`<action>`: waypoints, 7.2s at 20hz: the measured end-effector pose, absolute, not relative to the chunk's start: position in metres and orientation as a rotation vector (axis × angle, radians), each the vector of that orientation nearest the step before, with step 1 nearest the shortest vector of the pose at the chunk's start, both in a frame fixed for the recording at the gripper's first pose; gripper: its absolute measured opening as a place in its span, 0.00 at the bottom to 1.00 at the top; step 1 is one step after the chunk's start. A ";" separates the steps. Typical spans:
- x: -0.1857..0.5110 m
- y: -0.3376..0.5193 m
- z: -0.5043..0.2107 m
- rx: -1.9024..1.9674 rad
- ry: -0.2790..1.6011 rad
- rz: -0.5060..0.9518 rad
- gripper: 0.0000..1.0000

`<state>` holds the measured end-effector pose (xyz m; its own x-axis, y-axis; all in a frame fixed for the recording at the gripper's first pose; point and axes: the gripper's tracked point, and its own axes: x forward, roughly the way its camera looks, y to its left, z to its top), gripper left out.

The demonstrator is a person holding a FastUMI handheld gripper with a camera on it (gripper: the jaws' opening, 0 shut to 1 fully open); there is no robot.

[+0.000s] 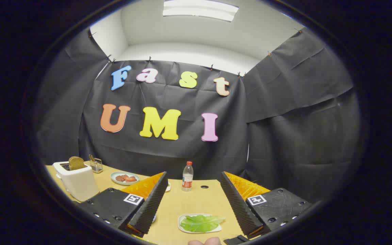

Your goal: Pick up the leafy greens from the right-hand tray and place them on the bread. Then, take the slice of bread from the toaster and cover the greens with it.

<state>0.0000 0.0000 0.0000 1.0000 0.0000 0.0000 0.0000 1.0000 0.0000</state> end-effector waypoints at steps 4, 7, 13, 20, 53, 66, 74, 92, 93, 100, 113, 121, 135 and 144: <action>0.006 0.011 -0.017 -0.004 0.022 0.018 0.95; 0.006 0.011 -0.020 0.000 0.031 0.014 0.95; 0.006 0.018 -0.022 0.003 0.027 0.025 0.95; 0.013 0.022 -0.031 0.007 0.041 0.039 0.95; 0.082 -0.025 -0.257 -0.080 0.750 0.162 0.95; 0.088 -0.019 -0.294 0.014 0.847 0.217 0.98; 0.085 -0.002 -0.292 0.044 0.858 0.261 0.24; 0.089 0.004 -0.203 0.365 0.637 0.277 0.00; 0.087 0.010 -0.195 0.386 0.627 0.288 0.00; 0.082 0.073 -0.147 0.382 0.520 0.330 0.00; 0.088 0.153 -0.172 0.106 0.457 0.249 0.00; 0.069 0.215 -0.191 0.173 0.495 0.323 0.00; 0.052 0.242 -0.155 0.229 0.343 0.346 0.91; 0.039 0.270 -0.062 0.164 0.151 0.344 0.96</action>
